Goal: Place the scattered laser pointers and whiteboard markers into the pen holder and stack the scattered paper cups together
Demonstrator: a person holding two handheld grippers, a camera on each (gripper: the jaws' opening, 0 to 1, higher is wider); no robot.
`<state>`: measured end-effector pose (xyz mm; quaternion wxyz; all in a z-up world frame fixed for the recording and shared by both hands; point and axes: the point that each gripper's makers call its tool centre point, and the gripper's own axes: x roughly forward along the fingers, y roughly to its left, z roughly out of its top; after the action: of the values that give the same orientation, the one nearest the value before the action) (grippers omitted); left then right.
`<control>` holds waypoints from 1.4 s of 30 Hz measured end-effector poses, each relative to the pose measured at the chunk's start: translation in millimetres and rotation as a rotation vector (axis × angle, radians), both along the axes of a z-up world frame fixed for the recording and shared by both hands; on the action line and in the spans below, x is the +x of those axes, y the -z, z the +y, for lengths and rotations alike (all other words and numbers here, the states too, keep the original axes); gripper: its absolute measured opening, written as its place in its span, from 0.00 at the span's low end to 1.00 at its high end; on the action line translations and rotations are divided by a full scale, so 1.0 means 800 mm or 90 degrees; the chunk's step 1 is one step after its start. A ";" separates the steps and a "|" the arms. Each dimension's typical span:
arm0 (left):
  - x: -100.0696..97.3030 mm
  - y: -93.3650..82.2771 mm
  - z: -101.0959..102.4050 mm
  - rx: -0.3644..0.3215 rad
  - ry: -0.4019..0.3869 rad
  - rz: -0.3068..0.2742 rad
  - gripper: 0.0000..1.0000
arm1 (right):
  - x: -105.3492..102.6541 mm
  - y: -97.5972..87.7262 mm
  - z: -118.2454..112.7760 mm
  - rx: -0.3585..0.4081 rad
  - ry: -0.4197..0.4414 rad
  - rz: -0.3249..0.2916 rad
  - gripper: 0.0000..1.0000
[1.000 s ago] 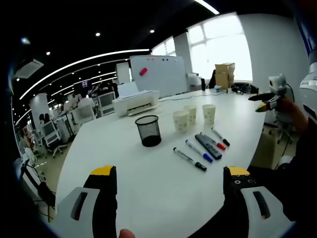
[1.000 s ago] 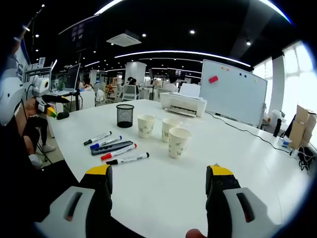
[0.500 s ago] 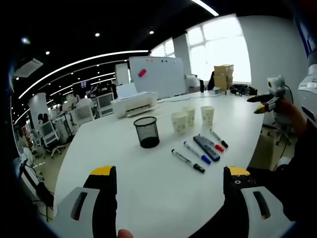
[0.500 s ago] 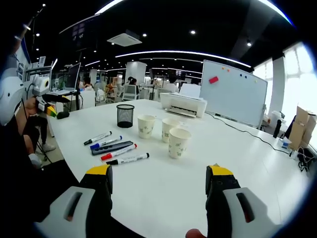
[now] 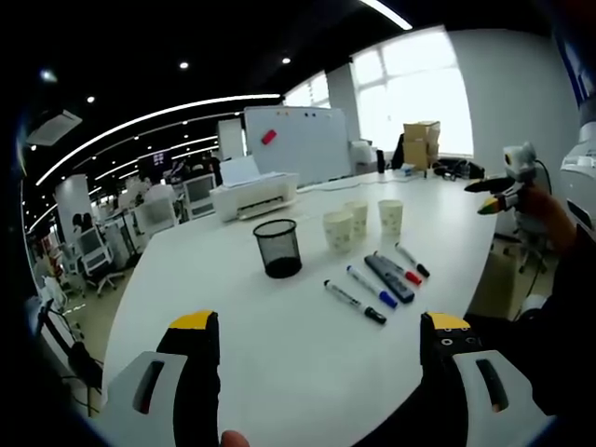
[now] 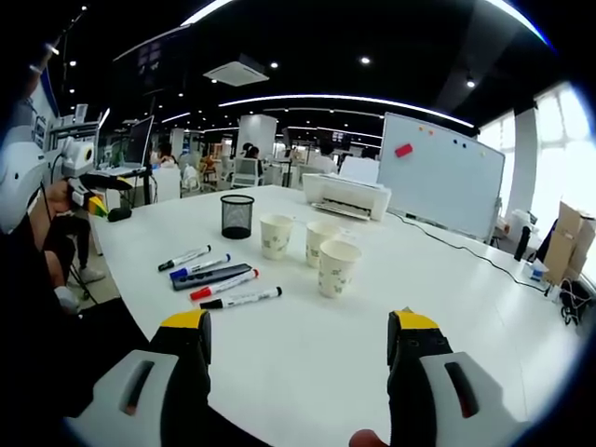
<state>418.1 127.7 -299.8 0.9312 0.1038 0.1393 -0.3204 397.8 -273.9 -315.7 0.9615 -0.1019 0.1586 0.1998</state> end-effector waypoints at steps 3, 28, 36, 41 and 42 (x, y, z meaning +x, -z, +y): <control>-0.001 -0.001 -0.002 -0.006 0.004 0.000 0.91 | 0.000 -0.001 0.001 -0.002 -0.002 0.000 0.74; 0.003 0.004 -0.006 -0.023 0.009 0.022 0.91 | 0.000 -0.003 -0.001 0.009 0.012 -0.003 0.85; 0.007 0.005 -0.004 -0.021 0.006 0.020 0.91 | -0.001 -0.006 -0.002 0.017 0.016 -0.006 0.86; 0.009 0.007 -0.005 -0.027 0.005 0.026 0.91 | -0.001 -0.006 -0.002 0.020 0.020 -0.005 0.87; 0.009 0.007 -0.005 -0.029 0.006 0.027 0.91 | -0.001 -0.006 -0.003 0.019 0.020 -0.005 0.87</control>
<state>425.6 123.5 -305.3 0.9286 0.0765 0.1515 -0.3300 397.0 -276.0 -311.0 0.9667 -0.0861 0.1530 0.1864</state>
